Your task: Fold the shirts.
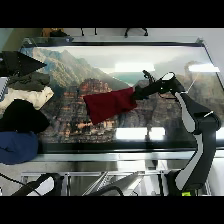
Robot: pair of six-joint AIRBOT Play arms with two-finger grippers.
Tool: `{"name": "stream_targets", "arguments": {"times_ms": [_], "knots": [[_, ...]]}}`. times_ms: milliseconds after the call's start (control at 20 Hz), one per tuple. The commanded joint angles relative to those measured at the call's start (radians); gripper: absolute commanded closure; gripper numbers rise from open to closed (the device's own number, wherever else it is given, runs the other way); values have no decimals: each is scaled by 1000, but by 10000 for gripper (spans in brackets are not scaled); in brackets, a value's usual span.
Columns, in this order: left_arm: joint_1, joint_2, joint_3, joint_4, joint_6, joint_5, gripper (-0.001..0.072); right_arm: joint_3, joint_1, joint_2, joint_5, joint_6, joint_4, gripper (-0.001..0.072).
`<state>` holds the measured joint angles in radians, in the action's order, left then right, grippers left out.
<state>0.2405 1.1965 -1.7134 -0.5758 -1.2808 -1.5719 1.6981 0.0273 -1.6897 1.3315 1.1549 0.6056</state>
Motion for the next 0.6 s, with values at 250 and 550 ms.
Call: {"name": "stream_targets", "arguments": {"times_ms": [250,550], "knots": [[-1,0,0,0,0,0,695,2,-304,235,-37,20,-114,696],[-1,0,0,0,1,0,695,-40,-763,490,62,203,356,696]]}}
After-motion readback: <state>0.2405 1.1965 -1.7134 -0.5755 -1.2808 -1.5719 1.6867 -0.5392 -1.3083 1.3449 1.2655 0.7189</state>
